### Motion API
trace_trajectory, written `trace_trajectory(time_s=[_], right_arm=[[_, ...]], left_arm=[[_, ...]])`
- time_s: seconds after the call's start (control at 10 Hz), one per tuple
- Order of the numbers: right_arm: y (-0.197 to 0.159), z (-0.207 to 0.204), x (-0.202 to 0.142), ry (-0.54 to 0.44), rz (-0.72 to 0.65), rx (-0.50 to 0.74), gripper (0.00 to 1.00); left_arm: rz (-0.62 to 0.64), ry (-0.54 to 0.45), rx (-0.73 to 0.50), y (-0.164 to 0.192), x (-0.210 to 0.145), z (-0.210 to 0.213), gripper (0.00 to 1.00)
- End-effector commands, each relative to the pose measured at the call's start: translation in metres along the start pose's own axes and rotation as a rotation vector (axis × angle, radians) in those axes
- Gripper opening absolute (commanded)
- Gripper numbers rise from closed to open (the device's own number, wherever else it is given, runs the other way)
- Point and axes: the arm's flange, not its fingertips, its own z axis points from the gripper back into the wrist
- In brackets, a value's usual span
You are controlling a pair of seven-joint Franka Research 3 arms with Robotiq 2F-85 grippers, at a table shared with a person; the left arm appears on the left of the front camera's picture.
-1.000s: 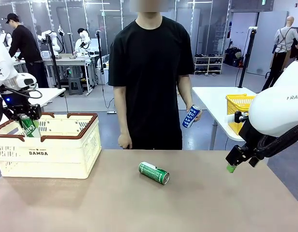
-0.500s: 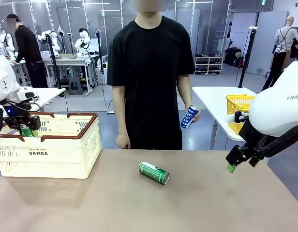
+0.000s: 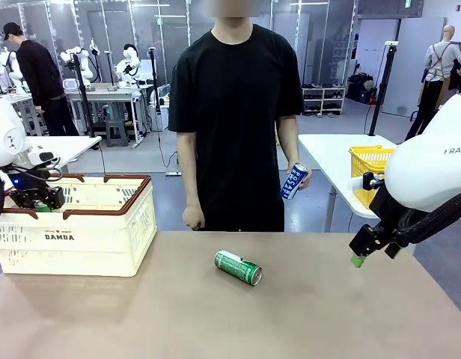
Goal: Place the drinks into the Shopping basket.
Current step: Pick up one drink and place it into the Shopping basket.
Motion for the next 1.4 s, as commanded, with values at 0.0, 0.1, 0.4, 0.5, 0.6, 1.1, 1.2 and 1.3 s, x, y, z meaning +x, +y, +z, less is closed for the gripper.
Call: trace_trajectory(time_s=[0.0, 0.1, 0.4, 0.5, 0.6, 1.1, 1.2, 1.3], right_arm=[[-0.002, 0.001, 0.0, 0.003, 0.013, 0.007, 1.0], [-0.002, 0.001, 0.0, 0.003, 0.013, 0.007, 1.0], [-0.002, 0.001, 0.0, 0.003, 0.013, 0.007, 1.0], [-0.002, 0.001, 0.0, 0.003, 0.013, 0.007, 1.0], [-0.002, 0.001, 0.0, 0.003, 0.013, 0.007, 1.0], [-0.002, 0.001, 0.0, 0.003, 0.013, 0.007, 1.0], [-0.002, 0.001, 0.0, 0.003, 0.013, 0.007, 1.0], [-0.002, 0.001, 0.0, 0.003, 0.013, 0.007, 1.0]], left_arm=[[-0.018, -0.03, -0.041, 0.005, 0.007, -0.002, 0.58], [-0.016, -0.022, -0.046, 0.006, 0.008, -0.007, 0.58], [-0.036, 0.004, -0.021, 0.004, 0.01, -0.02, 0.58], [-0.033, 0.005, -0.023, 0.002, 0.01, -0.024, 0.58], [-0.038, 0.01, -0.014, 0.001, 0.01, -0.028, 0.58], [-0.043, 0.037, -0.029, -0.004, 0.007, -0.043, 0.58], [-0.049, 0.045, -0.017, -0.004, 0.007, -0.044, 0.58], [-0.052, 0.056, -0.017, -0.004, 0.007, -0.043, 0.58]])
